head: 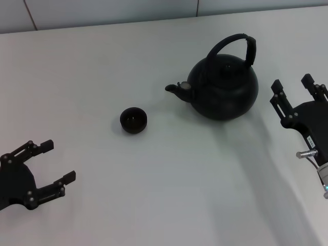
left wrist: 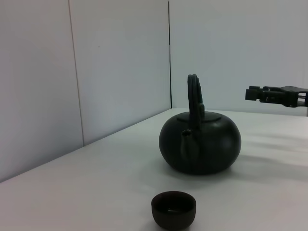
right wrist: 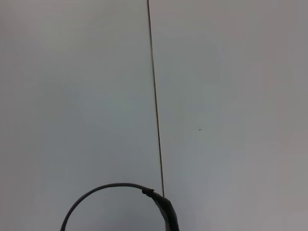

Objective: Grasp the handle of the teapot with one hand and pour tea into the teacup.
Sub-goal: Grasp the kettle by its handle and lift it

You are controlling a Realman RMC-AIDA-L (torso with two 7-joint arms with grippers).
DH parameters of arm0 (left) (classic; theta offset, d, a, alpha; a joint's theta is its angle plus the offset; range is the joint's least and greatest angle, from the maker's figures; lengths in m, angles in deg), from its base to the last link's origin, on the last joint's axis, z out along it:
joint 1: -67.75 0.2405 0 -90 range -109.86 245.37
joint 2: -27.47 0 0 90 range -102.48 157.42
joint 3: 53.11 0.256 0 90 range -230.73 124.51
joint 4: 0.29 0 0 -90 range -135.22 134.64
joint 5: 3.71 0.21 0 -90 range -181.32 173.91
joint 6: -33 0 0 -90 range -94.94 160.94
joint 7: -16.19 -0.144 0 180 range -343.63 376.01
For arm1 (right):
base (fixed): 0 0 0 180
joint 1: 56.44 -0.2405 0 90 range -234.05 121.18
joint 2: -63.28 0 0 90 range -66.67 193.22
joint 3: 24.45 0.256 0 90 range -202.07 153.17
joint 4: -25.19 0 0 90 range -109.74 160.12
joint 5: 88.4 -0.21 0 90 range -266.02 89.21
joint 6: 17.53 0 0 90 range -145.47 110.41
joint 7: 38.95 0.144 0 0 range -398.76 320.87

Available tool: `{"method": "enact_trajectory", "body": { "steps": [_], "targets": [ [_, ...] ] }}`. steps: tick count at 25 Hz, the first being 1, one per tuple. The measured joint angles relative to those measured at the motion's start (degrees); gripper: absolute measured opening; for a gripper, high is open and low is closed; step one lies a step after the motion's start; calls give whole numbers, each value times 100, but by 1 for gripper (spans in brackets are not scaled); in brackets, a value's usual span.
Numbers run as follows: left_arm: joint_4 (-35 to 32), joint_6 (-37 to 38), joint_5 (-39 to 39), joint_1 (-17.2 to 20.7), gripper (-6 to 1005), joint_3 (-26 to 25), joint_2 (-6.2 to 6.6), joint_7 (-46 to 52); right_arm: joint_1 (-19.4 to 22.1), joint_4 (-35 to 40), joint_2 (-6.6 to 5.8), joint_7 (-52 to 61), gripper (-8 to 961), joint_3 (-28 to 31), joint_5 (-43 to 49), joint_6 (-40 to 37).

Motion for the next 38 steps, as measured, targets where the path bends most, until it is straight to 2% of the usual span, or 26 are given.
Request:
{"method": "enact_trajectory", "body": {
  "steps": [9,18,38],
  "targets": [
    [-4,0,0,7,847,-7,-32,-19,-115,125,-34,43,687,-14,3,97],
    [-5,-20,-5,9,847,-9,-78,-31,-580,788,-40,765,686,-110,179,890],
    [-22,0,-34,0,847,-9,-110,-34,-1271,1291,-49,1171,687,-111,293,1922]
  ]
}}
